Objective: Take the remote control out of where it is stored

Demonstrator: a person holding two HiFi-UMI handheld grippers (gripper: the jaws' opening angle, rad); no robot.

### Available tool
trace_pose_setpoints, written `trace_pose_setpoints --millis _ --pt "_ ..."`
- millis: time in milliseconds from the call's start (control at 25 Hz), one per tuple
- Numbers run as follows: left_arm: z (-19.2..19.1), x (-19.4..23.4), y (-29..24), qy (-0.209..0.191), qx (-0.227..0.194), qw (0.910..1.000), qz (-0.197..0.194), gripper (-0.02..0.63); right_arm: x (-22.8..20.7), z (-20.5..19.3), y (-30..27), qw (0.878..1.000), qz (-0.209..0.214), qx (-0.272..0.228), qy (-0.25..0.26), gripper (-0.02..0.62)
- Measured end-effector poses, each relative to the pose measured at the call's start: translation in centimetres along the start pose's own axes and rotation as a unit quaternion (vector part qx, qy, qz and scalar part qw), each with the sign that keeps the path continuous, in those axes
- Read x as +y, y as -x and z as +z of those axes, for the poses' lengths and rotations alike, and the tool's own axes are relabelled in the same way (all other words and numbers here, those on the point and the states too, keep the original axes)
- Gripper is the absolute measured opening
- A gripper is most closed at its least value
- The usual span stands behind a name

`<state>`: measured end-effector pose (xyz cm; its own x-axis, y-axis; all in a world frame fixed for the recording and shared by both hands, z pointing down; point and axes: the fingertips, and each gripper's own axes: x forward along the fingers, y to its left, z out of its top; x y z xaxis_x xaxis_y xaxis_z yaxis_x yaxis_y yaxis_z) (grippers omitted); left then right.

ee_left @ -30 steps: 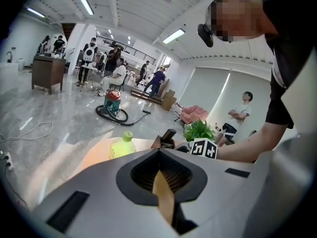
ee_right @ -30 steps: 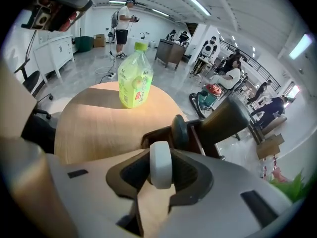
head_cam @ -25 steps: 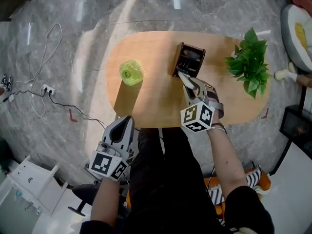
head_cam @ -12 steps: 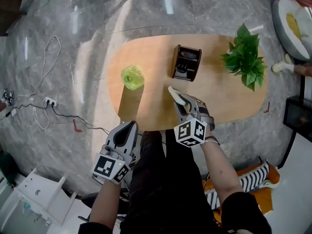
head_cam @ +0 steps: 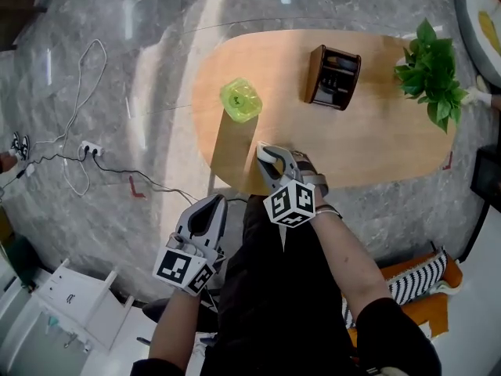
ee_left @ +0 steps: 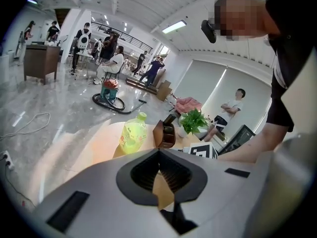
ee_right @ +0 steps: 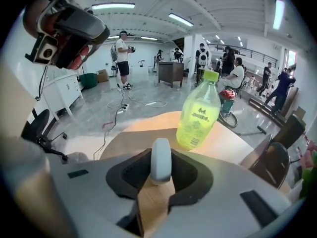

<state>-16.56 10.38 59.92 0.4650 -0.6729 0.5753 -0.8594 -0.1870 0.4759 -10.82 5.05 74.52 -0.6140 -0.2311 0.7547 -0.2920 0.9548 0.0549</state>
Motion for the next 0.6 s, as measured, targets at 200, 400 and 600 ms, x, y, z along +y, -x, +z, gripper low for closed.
trace_pose_setpoints --millis 200,400,600 --pt "-0.8 0.4 1.4 0.01 0.0 0.9999 -0.004 0.006 0.5 -0.3 0.2 0.999 -0.021 0.003 0.032 0.112" --pt "-2.6 -0.1 2.0 0.013 0.017 0.9996 -0.02 0.006 -0.1 -2.2 1.9 0.998 -0.063 -0.019 0.019 0.114" --pt "-3.8 -0.2 1.8 0.006 0.035 0.9988 -0.033 0.006 -0.7 -5.6 3.2 0.996 -0.077 -0.017 -0.037 0.114"
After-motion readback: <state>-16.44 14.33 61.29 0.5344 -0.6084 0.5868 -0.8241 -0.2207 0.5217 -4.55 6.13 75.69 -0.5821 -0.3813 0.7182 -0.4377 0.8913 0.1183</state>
